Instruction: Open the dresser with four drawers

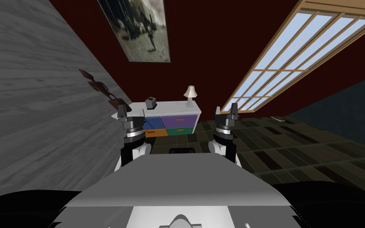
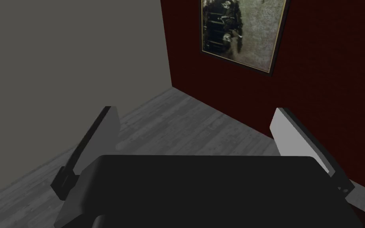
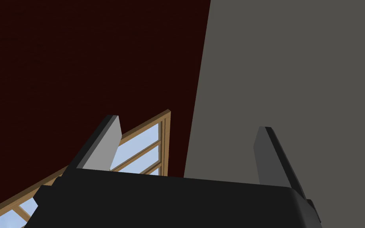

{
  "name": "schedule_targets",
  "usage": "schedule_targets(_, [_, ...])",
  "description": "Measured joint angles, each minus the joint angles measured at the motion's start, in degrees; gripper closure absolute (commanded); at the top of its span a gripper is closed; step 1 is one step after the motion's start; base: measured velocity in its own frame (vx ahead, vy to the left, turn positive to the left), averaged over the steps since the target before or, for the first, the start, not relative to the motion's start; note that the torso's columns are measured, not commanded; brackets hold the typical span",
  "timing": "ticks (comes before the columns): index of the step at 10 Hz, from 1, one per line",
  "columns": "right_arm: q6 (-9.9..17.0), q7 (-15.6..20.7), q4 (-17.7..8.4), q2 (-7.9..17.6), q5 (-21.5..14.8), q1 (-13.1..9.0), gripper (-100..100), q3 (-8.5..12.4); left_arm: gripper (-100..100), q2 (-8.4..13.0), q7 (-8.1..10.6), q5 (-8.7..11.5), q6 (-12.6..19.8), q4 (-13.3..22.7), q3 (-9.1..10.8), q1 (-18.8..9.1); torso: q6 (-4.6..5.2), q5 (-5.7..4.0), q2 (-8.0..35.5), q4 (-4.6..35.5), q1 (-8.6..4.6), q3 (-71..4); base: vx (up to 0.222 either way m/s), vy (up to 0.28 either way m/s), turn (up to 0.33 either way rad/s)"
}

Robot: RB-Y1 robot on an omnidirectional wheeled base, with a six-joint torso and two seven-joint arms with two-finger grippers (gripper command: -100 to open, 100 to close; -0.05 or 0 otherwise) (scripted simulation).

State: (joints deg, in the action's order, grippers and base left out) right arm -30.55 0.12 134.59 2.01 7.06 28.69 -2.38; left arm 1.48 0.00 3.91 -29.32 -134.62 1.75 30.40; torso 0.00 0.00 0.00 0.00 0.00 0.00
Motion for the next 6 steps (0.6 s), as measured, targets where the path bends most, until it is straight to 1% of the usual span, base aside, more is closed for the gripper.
schedule_targets(1, [0.0, 0.0, 0.0, 0.0, 0.0, 0.0, 0, 0.0, 0, 0.0, 0.0, 0.0, 0.0, 0.0, 0.0, 0.0, 0.0, 0.0, 2.32, 2.35, 0.0, -4.67, 0.0, 0.0, 0.0])
schedule_targets(2, [0.0, 0.0, 0.0, 0.0, 0.0, 0.0, 0, 0.0, 0, 0.0, 0.0, 0.0, 0.0, 0.0, 0.0, 0.0, 0.0, 0.0, 5.97, 6.0, 0.0, -12.0, 0.0, 0.0, 0.0])
schedule_targets(6, [0.0, 0.0, 0.01, 0.0, 0.0, 0.0, 0, 0.0, 0, 0.0, 0.0, 0.0, 0.0, -0.01, 0.0, 0.0, 0.0, 0.0, 22.69, 22.68, 0.0, -45.36, 0.0, 0.0, 0.0])
